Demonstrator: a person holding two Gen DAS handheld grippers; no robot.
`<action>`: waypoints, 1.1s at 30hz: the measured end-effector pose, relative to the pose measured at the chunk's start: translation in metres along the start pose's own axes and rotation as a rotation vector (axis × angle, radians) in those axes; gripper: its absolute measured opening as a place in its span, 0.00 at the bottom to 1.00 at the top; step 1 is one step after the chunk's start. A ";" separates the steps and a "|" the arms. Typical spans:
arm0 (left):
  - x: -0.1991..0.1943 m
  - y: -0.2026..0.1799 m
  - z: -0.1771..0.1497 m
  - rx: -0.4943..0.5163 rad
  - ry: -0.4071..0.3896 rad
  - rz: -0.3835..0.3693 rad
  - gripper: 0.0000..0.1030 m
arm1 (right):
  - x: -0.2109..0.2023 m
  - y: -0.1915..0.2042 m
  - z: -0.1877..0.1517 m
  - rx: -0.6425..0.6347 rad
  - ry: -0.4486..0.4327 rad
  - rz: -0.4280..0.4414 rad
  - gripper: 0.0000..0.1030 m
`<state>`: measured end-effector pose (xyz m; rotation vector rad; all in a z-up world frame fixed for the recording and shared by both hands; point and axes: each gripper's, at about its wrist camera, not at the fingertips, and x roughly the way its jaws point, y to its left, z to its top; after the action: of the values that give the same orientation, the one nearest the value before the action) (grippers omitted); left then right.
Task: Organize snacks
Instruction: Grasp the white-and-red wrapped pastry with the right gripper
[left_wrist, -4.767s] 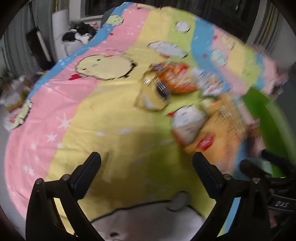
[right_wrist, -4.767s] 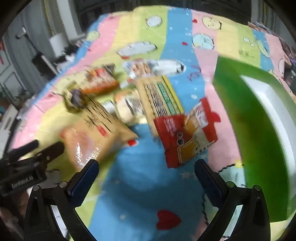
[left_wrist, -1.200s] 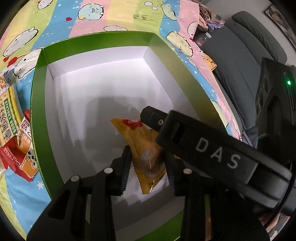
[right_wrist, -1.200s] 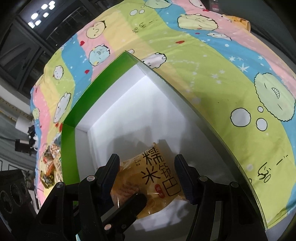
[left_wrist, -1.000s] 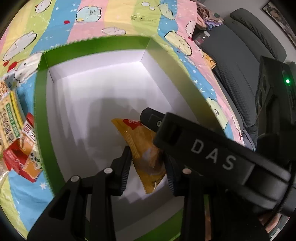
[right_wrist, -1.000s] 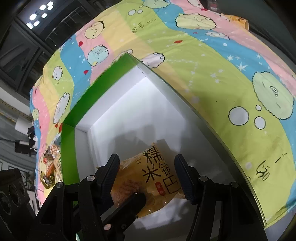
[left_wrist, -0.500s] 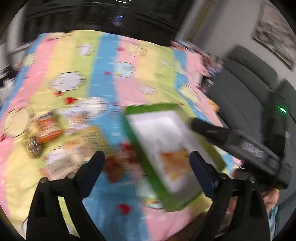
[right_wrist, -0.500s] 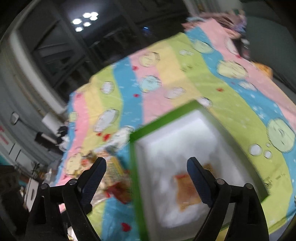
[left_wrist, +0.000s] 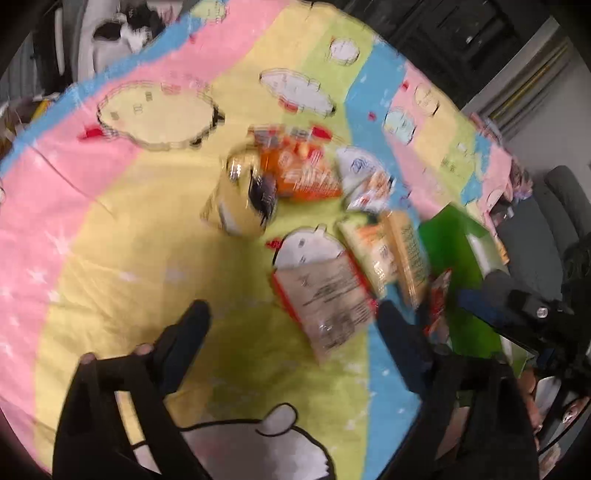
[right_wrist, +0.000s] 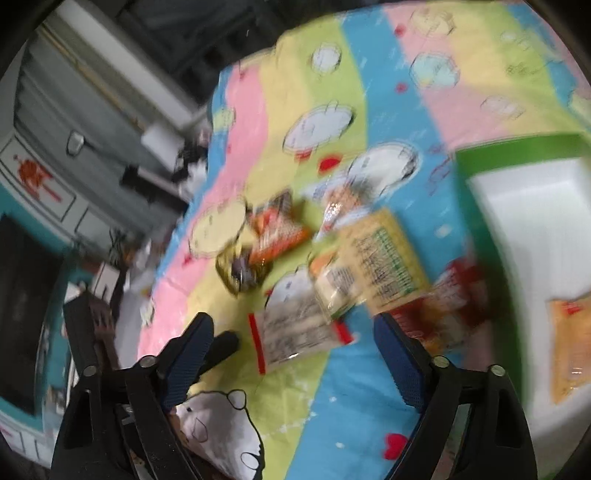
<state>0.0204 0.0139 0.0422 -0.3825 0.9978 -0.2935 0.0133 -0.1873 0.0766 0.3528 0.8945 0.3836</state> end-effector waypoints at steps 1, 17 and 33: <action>0.005 -0.001 -0.002 0.001 0.008 0.005 0.79 | 0.015 -0.001 0.001 0.015 0.032 0.010 0.78; 0.025 -0.016 -0.015 0.085 -0.005 0.014 0.34 | 0.080 -0.007 -0.009 -0.061 0.082 -0.101 0.64; 0.017 -0.039 -0.025 0.163 -0.044 0.066 0.29 | 0.070 0.003 -0.020 -0.037 0.107 -0.002 0.51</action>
<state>0.0057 -0.0326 0.0344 -0.2070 0.9342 -0.3035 0.0363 -0.1497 0.0188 0.3000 0.9908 0.4196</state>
